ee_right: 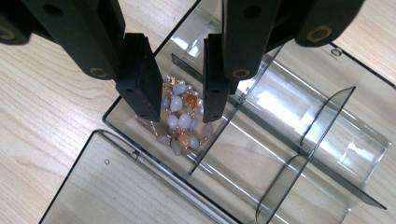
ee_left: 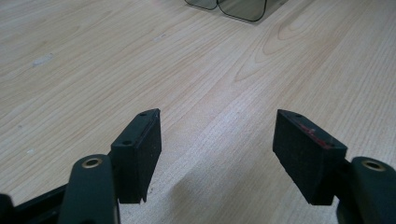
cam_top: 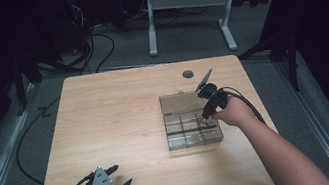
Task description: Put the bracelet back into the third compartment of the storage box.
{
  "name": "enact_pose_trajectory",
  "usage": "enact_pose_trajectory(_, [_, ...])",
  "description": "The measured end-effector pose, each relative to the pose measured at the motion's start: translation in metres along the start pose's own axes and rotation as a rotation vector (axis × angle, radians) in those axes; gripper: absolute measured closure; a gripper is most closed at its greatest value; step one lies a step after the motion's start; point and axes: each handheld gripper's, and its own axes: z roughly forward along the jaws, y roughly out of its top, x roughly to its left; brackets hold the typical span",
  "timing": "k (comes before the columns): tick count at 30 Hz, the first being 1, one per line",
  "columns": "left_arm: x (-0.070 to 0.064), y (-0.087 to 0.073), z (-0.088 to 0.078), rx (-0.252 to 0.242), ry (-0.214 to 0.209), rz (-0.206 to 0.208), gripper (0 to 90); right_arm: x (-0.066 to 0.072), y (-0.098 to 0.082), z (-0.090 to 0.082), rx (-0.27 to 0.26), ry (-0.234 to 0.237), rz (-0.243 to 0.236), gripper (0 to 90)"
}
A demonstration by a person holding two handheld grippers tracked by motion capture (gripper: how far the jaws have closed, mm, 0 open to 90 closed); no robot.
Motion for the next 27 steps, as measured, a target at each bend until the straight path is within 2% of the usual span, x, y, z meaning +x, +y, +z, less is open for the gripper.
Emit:
enact_pose_trajectory(23, [0.000, 0.000, 0.001, 0.001, 0.002, -0.002, 33.3, 0.001, -0.033, -0.010, -0.027, 0.019, 0.016, 70.1])
enact_pose_trajectory(25, [0.000, 0.000, 0.001, 0.001, 0.002, -0.002, 33.3, 0.006, -0.037, -0.012, -0.016, 0.021, 0.047, 70.0])
enact_pose_trajectory(26, [0.000, 0.000, 0.001, 0.001, 0.002, -0.002, 33.3, 0.005, -0.038, -0.011, -0.028, 0.017, 0.013, 70.0])
enact_pose_trajectory(27, [0.000, 0.000, 0.001, 0.001, 0.002, -0.002, 33.3, 0.008, -0.040, -0.013, -0.019, 0.016, 0.043, 70.0])
